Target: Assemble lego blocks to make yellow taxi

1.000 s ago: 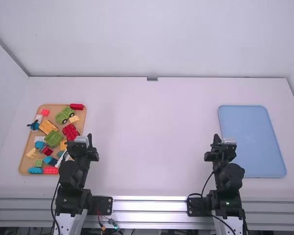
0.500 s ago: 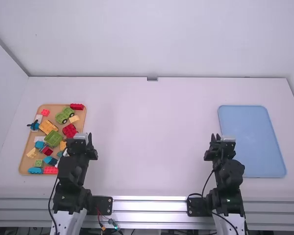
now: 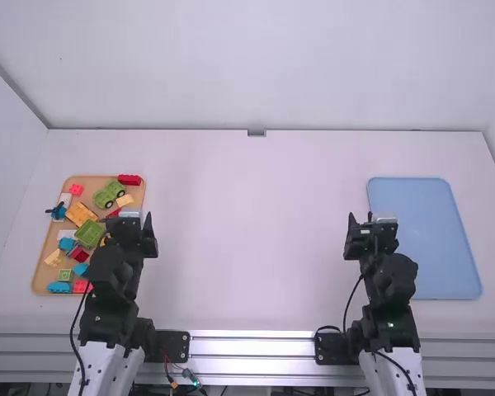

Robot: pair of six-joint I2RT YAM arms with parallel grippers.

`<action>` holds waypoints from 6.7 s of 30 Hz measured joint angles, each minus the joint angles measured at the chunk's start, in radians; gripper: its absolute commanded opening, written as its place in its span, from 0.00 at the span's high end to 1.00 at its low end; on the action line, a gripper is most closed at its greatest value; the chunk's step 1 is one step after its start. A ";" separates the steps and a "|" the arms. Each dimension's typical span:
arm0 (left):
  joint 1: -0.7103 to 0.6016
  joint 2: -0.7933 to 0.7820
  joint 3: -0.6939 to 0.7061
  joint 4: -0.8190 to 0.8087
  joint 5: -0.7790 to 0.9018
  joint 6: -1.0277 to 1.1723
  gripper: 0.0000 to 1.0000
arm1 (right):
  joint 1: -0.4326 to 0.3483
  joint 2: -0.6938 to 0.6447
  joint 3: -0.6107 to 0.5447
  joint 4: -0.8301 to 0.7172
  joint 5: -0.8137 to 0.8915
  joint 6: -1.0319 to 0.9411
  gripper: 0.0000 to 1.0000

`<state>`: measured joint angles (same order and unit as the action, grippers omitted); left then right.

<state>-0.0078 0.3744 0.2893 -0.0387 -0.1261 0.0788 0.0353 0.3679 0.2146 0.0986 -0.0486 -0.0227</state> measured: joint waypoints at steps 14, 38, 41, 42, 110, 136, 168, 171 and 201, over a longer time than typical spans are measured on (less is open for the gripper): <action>-0.011 0.238 0.196 -0.024 -0.182 -0.105 0.27 | 0.038 0.279 0.155 0.083 -0.037 -0.034 0.27; 0.489 1.100 0.909 -0.579 -0.152 -0.399 0.01 | 0.071 0.618 0.315 0.255 -0.076 -0.057 0.01; 0.564 1.216 0.971 -0.606 -0.092 -0.401 0.01 | 0.074 0.626 0.321 0.257 -0.082 -0.055 0.01; 0.587 1.257 0.993 -0.613 -0.071 -0.401 0.01 | 0.074 0.627 0.322 0.256 -0.081 -0.055 0.01; 0.689 1.684 1.038 -0.364 0.135 -0.408 0.21 | 0.140 0.629 0.325 0.234 -0.082 -0.087 0.01; 0.687 1.684 1.048 -0.451 0.149 -0.428 0.27 | 0.140 0.629 0.325 0.235 -0.083 -0.089 0.01; 0.595 1.429 1.241 -0.806 0.245 -0.107 0.86 | 0.140 0.629 0.325 0.232 -0.083 -0.070 0.01; 0.459 1.340 1.162 -0.768 0.259 0.023 0.89 | 0.140 0.628 0.325 0.230 -0.083 -0.062 0.01; -0.557 1.469 0.850 -0.501 0.231 0.864 0.98 | 0.140 0.283 0.325 -0.057 -0.083 -0.058 0.01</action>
<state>-0.5652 1.8431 1.1397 -0.5396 0.1047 0.9432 0.1757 0.6514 0.5396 0.0418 -0.1314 -0.0807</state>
